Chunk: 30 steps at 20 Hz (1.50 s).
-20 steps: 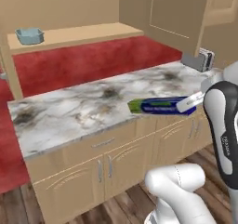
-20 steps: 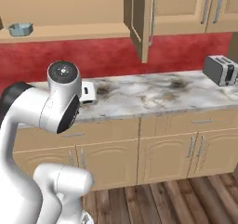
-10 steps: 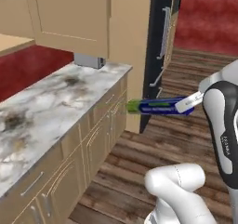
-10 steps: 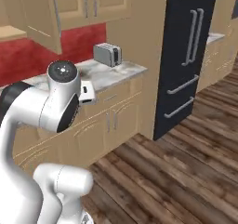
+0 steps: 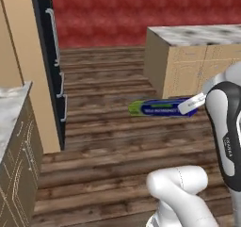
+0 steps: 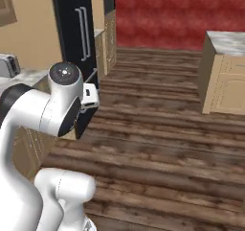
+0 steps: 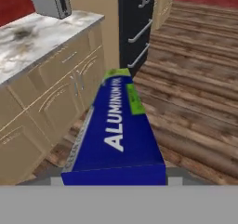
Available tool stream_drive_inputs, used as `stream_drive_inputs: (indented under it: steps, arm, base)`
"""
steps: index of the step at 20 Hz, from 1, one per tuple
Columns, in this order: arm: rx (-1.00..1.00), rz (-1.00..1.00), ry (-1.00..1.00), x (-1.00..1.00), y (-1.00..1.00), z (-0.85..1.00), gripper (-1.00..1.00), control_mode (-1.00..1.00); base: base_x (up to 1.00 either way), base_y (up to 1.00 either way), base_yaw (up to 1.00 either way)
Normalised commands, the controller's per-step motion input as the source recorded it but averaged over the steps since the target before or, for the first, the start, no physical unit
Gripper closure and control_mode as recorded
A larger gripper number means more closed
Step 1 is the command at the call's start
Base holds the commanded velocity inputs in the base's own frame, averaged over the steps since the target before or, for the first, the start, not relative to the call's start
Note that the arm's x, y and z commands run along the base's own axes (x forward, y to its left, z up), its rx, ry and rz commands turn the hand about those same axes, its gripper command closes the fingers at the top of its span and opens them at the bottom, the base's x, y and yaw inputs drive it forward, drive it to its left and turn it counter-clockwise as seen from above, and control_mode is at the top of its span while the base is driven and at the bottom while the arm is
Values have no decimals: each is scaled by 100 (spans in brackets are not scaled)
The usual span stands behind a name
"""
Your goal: Retrieve the tupperware and aluminum foil from the cabinet and place them on the dining counter near the plate with potato and onion to prepare for storing leftovers.
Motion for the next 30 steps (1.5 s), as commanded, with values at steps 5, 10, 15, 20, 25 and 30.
stream_drive_inputs:
  steps: [5,10,15,20,25,30]
  arm:
    - [0,0,0,0,0,0,100,100]
    - [0,0,0,0,0,0,100,100]
    - [0,0,0,0,0,0,100,100]
    - [0,0,0,0,0,0,100,100]
    - [0,0,0,0,0,0,100,100]
    - [0,0,0,0,0,0,100,100]
  base:
    - [86,1,-56]
    - [100,18,-38]
    - [100,6,-45]
    - [100,45,-43]
    - [100,93,-24]
    - [100,95,-3]
